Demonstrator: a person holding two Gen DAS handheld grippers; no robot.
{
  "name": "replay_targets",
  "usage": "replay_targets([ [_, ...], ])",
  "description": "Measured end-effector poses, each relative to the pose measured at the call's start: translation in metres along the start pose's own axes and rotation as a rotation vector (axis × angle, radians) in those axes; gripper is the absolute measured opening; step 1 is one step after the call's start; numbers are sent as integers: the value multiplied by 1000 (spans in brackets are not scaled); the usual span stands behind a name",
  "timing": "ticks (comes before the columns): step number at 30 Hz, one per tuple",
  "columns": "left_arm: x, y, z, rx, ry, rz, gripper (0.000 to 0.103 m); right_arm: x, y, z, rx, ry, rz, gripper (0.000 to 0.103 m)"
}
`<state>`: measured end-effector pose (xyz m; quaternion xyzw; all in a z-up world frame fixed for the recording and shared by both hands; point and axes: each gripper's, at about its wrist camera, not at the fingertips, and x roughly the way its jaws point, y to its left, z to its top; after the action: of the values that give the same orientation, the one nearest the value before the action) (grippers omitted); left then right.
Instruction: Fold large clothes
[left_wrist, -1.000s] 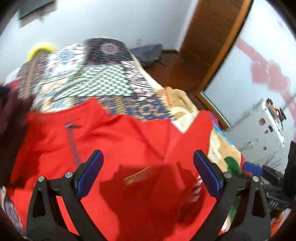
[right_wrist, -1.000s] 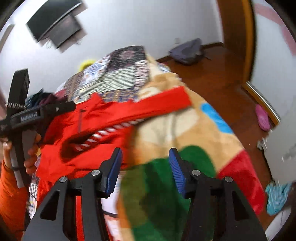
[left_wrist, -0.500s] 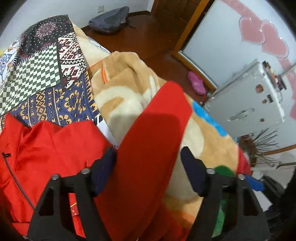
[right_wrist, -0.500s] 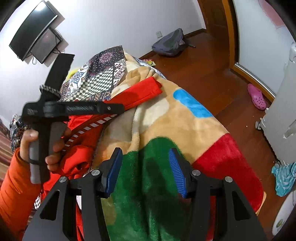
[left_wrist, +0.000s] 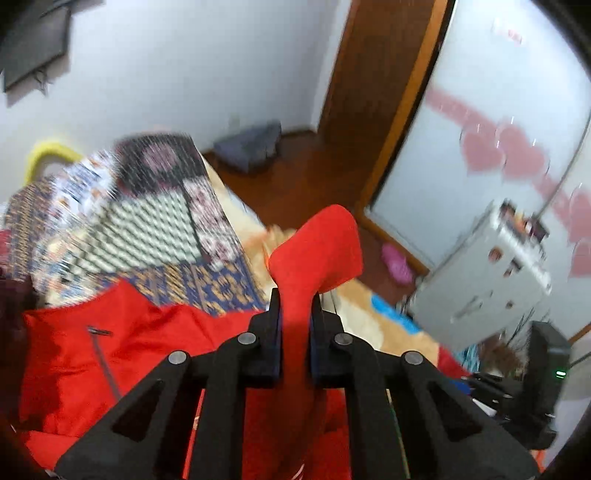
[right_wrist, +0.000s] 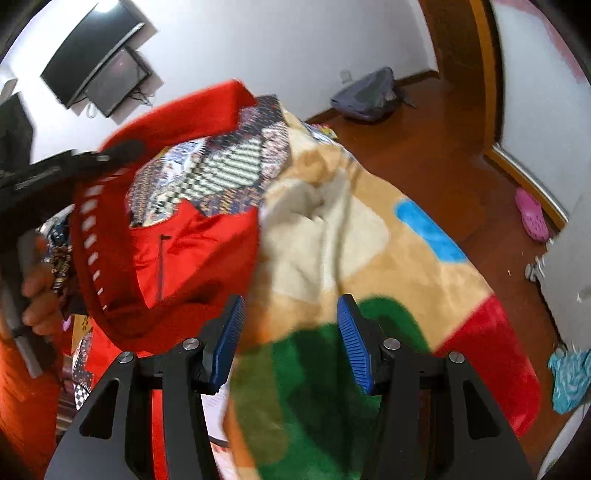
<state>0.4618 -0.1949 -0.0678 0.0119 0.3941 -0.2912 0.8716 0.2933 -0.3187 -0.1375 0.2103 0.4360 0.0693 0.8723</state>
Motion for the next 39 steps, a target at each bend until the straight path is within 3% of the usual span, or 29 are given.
replay_targets([
  [3,-47,25,-4,-32,-95,46,10,2,20,6,-49,-13,13,48],
  [5,-77,47,-17,-59,-145,125,10,9,36,8,-88,-6,22,48],
  [9,-114,93,-55,-132,-179,257,10,34,56,3,-150,43,9,48],
  [11,-126,124,-86,-194,-163,328,11,56,61,-8,-171,101,-11,48],
  [14,-127,163,-132,-289,-89,371,12,84,61,-21,-174,192,-27,50],
  [16,-124,191,-174,-374,-17,392,17,84,61,-27,-193,163,-33,57],
  [20,-114,235,-249,-553,115,405,20,82,67,-30,-233,152,-70,59],
  [23,-114,254,-286,-657,156,393,20,81,69,-31,-244,150,-90,60],
  [25,-117,262,-298,-706,142,361,20,83,72,-31,-247,147,-98,61],
  [28,-124,267,-299,-737,111,327,20,85,75,-31,-249,140,-112,63],
  [30,-126,268,-290,-734,90,310,26,85,76,-33,-252,132,-121,63],
  [32,-128,272,-280,-728,71,294,51,85,76,-34,-258,127,-126,64],
  [34,-126,279,-274,-752,43,267,62,85,77,-34,-262,126,-131,64],
  [39,-127,295,-285,-858,-5,198,62,87,80,-31,-284,153,-139,65],
])
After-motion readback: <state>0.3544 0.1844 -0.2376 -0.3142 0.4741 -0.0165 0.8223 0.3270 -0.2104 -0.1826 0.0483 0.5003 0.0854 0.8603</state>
